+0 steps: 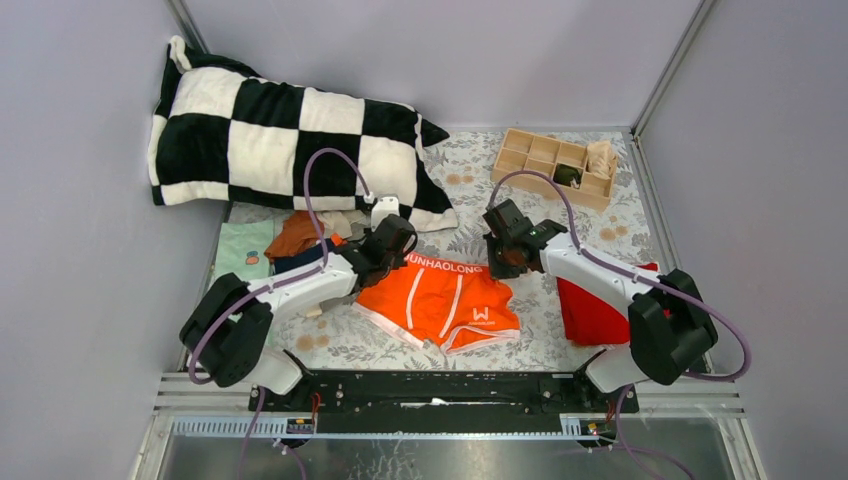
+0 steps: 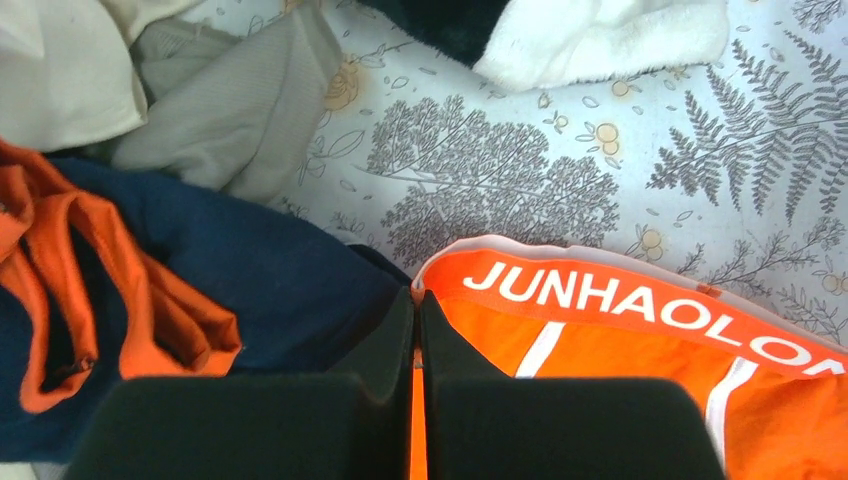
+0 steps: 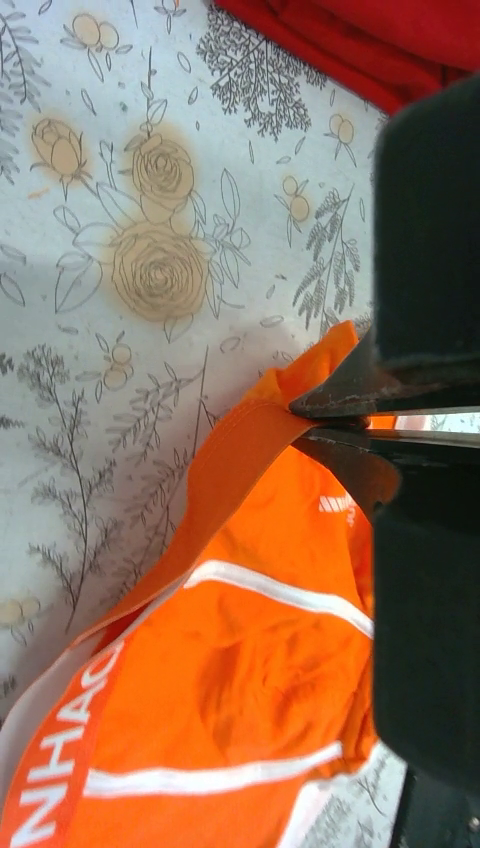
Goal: Roll the underwear
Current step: Flatten out the underwear at the center of the board.
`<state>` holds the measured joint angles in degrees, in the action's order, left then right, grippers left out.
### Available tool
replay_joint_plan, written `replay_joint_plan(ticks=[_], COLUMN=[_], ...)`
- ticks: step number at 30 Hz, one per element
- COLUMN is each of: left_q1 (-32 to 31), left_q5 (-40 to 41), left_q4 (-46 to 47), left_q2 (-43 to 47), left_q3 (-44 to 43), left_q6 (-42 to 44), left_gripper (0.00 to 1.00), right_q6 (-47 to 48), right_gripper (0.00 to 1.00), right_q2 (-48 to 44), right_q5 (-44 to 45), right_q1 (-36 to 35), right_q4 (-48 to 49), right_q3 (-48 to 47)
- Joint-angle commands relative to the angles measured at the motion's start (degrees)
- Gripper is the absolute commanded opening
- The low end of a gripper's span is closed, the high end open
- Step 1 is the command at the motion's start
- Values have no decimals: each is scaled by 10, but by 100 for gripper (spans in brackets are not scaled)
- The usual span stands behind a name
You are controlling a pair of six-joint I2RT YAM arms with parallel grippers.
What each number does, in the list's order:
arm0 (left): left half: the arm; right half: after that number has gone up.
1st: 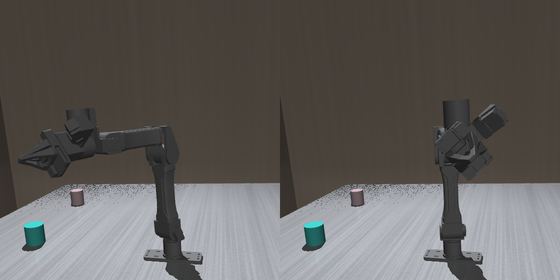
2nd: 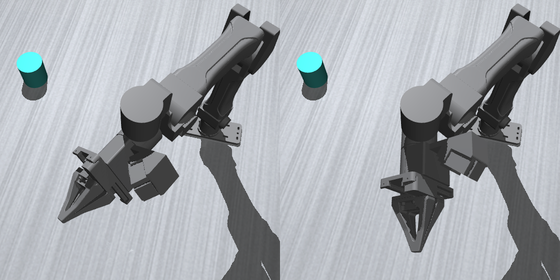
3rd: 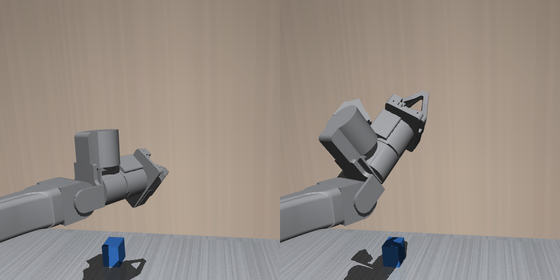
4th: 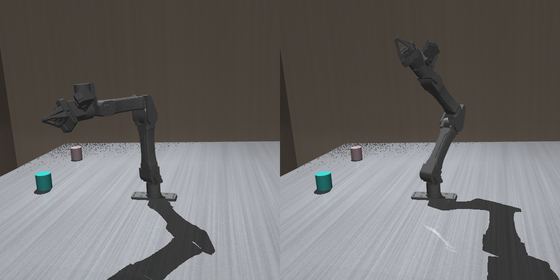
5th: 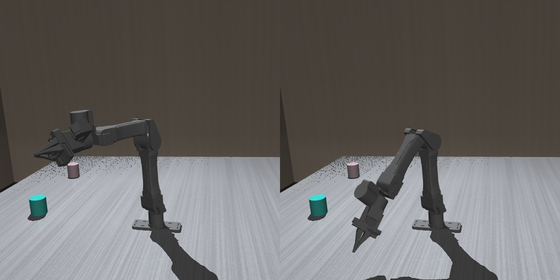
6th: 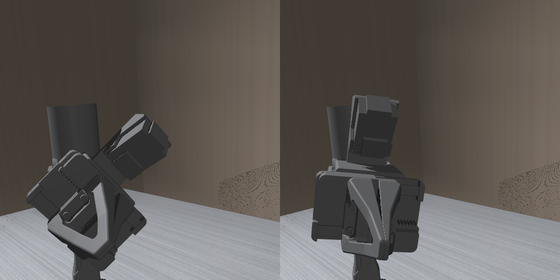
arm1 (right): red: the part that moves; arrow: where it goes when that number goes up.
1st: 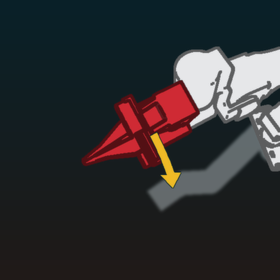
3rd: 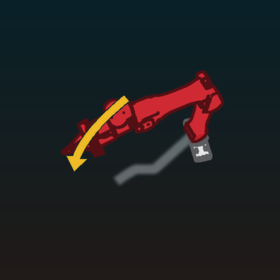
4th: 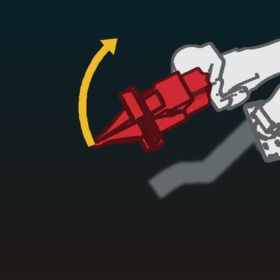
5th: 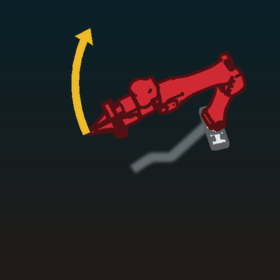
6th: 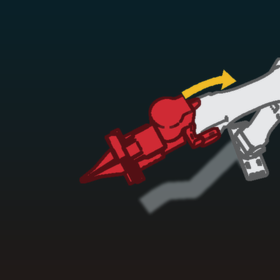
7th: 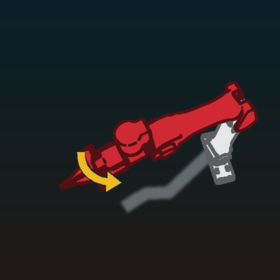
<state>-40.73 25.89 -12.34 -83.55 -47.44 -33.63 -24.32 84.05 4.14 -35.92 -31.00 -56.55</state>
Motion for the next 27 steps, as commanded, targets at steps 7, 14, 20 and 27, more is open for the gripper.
replay_joint_plan(ticks=[7, 14, 20, 27], left_q1=[15, 16, 15, 18], left_q5=[-1, -28, -29, -38], left_q4=[76, 83, 83, 66], left_q2=[-53, -98, -126, -133], left_q3=[-50, -84, -114, -143], left_q6=[39, 53, 56, 63], left_gripper=[0, 0, 0, 27], right_q6=[22, 25, 25, 23], right_gripper=[4, 5, 22, 39], right_q2=[29, 47, 44, 23], right_q5=[71, 85, 64, 63], right_q1=[40, 69, 87, 91], right_q4=[44, 34, 34, 23], right_q3=[11, 5, 2, -8])
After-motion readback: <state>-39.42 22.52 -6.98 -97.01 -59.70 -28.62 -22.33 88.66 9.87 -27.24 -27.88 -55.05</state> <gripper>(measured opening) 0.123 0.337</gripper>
